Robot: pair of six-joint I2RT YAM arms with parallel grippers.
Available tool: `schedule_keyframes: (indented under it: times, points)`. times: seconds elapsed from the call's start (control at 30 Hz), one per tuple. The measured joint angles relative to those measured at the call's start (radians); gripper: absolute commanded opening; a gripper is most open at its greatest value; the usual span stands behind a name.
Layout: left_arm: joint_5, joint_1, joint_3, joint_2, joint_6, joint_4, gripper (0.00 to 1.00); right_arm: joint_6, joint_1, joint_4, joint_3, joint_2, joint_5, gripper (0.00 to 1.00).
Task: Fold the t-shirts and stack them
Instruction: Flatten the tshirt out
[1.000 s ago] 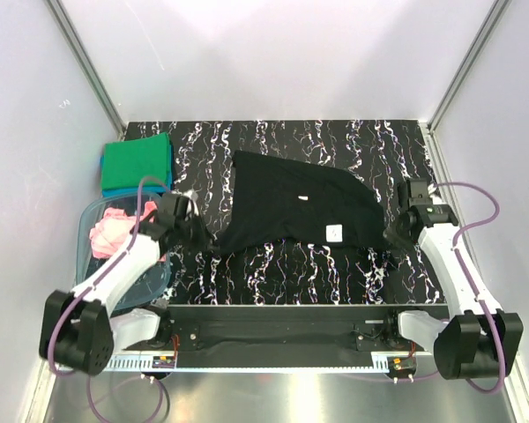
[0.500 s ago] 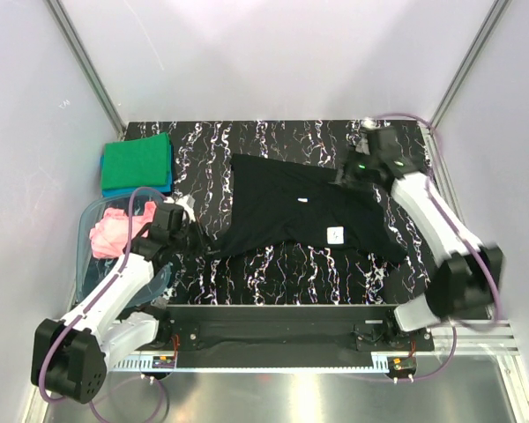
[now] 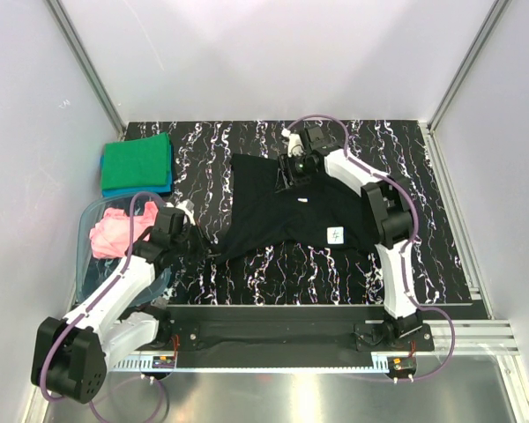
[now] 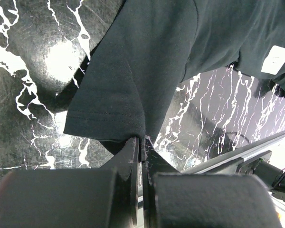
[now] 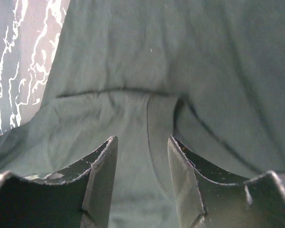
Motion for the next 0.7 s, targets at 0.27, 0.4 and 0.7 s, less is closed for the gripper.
schedule_keyframes:
  times: [0.27, 0.4, 0.7]
  points:
    - [0.002, -0.002, -0.002, 0.005, -0.008, 0.011, 0.0, -0.033, 0.003, 0.021, 0.105, 0.121, -0.033, 0.54]
    - [0.003, -0.002, -0.006, 0.005, -0.015, 0.015, 0.0, -0.051, 0.006, 0.019, 0.159, 0.161, -0.023, 0.54]
    - [0.004, -0.002, -0.006, 0.006, -0.018, 0.017, 0.0, -0.08, 0.006, 0.008, 0.17, 0.179, -0.019, 0.38]
